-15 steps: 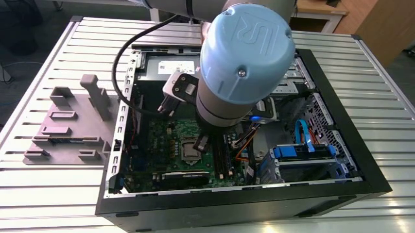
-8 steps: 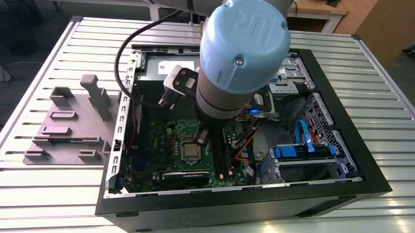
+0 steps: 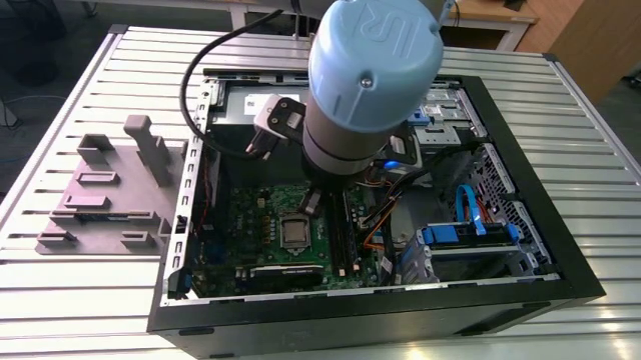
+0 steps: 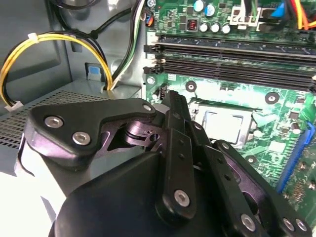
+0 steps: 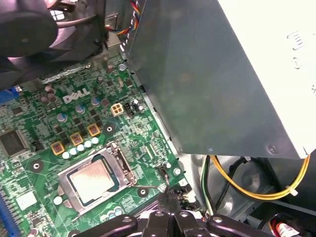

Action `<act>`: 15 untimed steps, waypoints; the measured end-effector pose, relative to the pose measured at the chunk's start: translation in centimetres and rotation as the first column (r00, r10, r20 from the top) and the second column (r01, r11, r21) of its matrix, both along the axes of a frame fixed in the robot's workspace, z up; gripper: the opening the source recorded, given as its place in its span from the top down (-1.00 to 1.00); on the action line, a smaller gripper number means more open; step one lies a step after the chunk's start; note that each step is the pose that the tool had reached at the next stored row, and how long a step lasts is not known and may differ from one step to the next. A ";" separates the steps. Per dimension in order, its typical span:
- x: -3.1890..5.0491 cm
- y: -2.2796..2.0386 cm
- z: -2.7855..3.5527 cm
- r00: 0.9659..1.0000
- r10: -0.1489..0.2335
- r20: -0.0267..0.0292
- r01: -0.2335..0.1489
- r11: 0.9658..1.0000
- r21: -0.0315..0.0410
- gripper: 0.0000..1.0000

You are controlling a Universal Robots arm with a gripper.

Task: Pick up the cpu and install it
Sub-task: 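Close the cpu cover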

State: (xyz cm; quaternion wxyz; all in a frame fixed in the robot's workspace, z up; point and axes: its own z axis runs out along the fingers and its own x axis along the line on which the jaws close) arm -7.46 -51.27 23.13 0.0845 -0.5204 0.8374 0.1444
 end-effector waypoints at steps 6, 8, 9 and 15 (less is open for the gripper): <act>0.00 0.36 -0.09 1.000 0.000 0.000 0.000 1.000 0.000 0.79; 0.00 0.39 -0.12 1.000 0.000 0.000 0.000 1.000 0.000 0.79; 0.00 0.38 -0.11 1.000 0.000 0.000 0.000 1.000 0.000 0.79; 0.00 0.36 0.22 1.000 0.000 0.000 0.000 1.000 0.006 0.79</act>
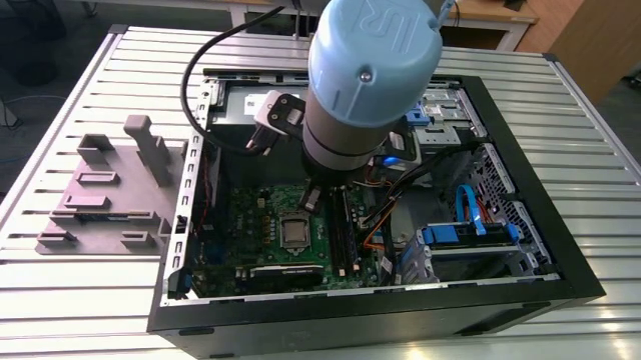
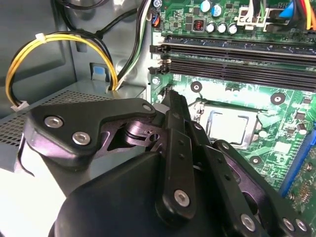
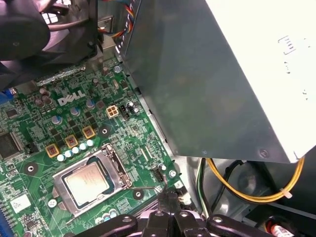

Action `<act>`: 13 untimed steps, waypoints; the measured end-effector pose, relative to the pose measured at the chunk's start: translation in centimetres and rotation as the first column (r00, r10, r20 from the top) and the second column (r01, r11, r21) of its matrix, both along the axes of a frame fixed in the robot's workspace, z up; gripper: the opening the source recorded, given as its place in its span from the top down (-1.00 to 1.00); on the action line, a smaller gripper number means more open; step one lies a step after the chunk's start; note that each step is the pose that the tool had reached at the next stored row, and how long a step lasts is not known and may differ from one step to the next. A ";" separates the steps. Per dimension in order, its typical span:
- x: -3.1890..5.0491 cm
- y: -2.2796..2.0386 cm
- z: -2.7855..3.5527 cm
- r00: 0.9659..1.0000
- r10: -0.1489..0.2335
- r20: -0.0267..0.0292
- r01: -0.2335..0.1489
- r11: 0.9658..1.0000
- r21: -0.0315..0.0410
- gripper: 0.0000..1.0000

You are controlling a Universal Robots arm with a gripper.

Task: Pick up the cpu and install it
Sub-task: 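Close the cpu cover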

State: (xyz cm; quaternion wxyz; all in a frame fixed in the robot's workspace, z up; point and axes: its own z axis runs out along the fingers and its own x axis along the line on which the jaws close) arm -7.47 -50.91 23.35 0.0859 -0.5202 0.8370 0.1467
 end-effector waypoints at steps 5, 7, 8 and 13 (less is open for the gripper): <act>0.00 -0.10 0.77 1.000 0.000 0.000 0.000 1.000 0.006 0.79; 0.01 -0.31 0.85 1.000 0.000 0.000 0.000 1.000 0.008 0.79; 0.00 -0.52 0.85 1.000 0.000 0.000 0.000 1.000 0.009 0.79; 0.00 -1.70 0.85 1.000 0.000 0.000 0.000 1.000 0.015 0.79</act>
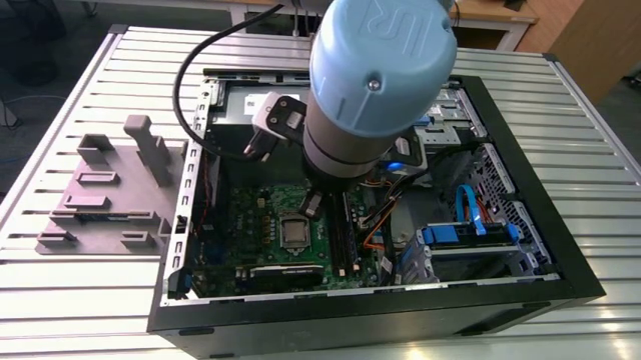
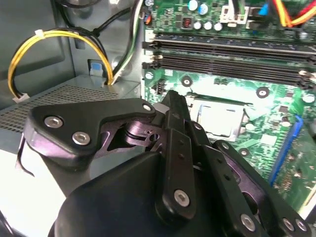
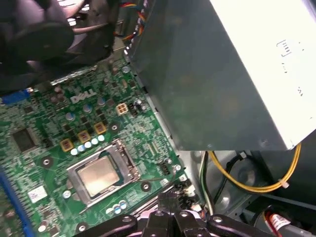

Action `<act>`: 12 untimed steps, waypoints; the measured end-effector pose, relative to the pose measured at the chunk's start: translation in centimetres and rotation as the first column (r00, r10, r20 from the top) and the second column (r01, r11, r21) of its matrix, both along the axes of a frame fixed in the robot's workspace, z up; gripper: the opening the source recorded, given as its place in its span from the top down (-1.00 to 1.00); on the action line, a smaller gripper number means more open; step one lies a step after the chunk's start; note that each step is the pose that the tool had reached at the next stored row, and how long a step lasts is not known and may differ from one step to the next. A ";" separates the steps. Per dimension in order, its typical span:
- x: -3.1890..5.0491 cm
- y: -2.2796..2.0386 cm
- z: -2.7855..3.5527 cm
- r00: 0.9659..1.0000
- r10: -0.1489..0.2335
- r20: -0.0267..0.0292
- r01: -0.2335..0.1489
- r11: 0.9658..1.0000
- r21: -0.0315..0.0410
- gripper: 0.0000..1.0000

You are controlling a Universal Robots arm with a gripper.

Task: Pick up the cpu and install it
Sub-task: 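Close the cpu cover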

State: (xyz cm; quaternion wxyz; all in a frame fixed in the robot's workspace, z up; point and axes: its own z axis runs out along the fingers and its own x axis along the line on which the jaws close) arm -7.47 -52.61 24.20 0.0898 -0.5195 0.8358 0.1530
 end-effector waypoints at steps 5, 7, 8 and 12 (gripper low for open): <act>0.00 -0.06 0.00 1.000 0.000 0.000 0.000 1.000 -0.001 0.79; 0.00 -0.06 0.00 1.000 0.000 0.000 0.000 1.000 -0.001 0.79; 0.00 -0.06 0.00 1.000 0.000 0.000 0.000 1.000 -0.002 0.79; 0.02 -0.02 -0.08 1.000 0.000 -0.026 0.000 1.000 -0.016 0.79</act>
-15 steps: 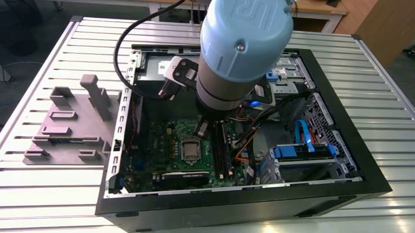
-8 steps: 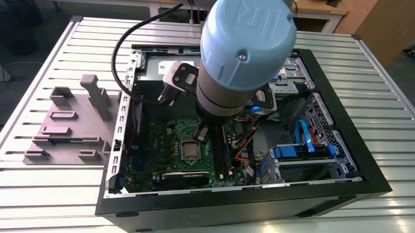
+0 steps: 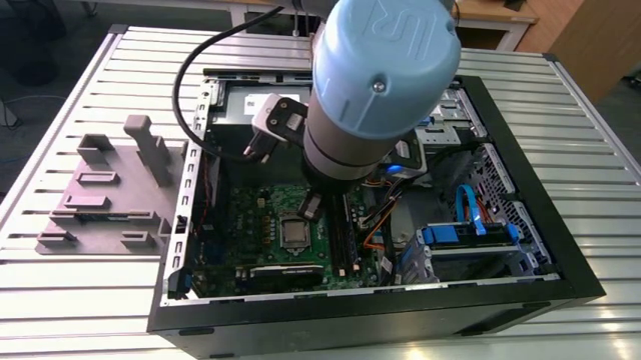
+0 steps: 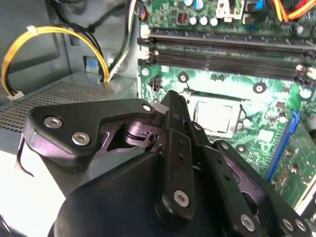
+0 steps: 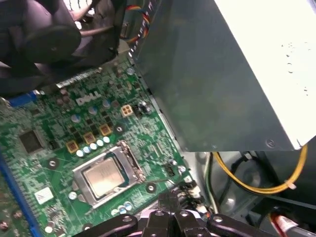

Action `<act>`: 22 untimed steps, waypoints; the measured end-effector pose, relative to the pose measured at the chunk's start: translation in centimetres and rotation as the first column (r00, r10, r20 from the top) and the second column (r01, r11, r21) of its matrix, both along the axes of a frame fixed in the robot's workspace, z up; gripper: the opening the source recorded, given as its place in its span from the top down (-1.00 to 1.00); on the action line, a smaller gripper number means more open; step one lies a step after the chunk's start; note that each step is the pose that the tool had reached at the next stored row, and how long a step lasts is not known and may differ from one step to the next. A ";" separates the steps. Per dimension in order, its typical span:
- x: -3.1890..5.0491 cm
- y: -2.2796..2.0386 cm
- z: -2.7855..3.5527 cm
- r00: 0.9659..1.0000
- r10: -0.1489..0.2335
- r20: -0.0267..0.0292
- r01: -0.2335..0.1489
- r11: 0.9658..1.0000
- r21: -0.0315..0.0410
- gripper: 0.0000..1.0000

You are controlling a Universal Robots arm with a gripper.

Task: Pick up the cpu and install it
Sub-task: 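Close the cpu cover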

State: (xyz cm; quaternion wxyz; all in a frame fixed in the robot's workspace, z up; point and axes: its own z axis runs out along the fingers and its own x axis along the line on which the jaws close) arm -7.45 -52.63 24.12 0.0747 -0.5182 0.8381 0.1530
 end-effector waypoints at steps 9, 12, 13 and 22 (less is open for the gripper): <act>0.27 0.01 -0.03 0.998 -0.003 -0.065 -0.001 0.998 -0.066 0.79; 0.27 0.02 -0.02 0.998 -0.004 -0.065 -0.001 0.997 -0.081 0.79; 0.27 0.02 -0.02 0.998 -0.005 -0.065 -0.001 0.996 -0.092 0.79; -0.58 0.01 -0.28 0.999 -0.003 -0.043 -0.002 0.994 -0.106 0.79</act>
